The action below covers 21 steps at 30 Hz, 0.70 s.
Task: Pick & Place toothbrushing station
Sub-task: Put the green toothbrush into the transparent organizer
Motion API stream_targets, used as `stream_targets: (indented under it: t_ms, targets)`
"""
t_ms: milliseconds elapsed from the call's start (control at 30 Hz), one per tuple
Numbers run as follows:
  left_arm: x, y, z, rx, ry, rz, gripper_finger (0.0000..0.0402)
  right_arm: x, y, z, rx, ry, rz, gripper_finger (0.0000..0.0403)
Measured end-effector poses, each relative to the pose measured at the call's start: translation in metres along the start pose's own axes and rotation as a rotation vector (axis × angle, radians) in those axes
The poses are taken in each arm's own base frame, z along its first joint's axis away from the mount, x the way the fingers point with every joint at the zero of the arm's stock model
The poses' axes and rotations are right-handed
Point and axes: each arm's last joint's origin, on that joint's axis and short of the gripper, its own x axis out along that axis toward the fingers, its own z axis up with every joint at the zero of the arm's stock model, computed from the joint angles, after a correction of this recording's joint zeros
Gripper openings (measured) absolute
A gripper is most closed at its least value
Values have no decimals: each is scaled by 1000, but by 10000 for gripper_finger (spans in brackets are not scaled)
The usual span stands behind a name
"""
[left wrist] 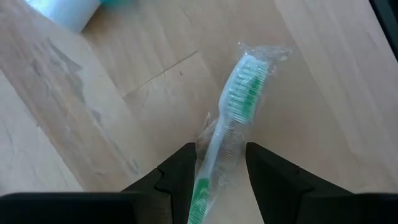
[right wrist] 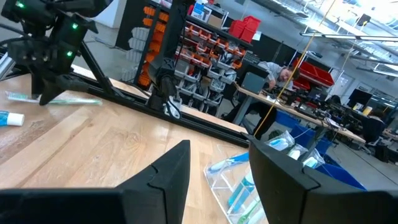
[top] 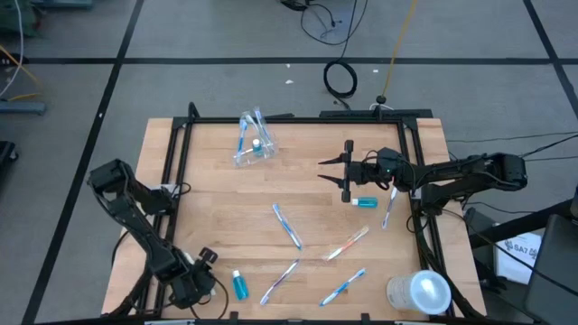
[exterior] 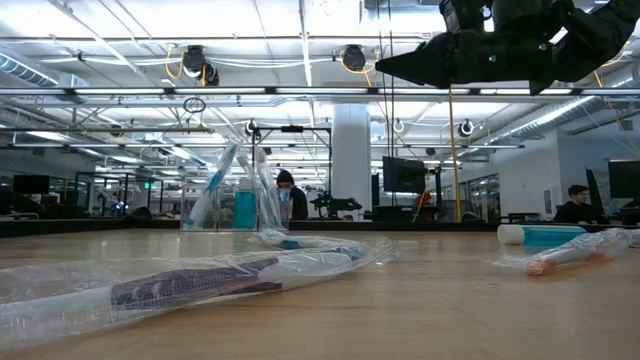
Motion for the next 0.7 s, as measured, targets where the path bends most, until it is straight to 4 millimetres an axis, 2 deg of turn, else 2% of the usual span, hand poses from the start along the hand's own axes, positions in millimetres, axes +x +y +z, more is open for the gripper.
stream_targets:
  t_ms: [200,500,700]
  targets:
    - [5,7,4,49,26,-36,135,0,0,0,0,0,0,155]
    - [6,22,10,54,19,-34,12,0,0,0,0,0,0,155]
    - [-6,32,17,121,-16,-32,17,0,0,0,5,-2,-1,155]
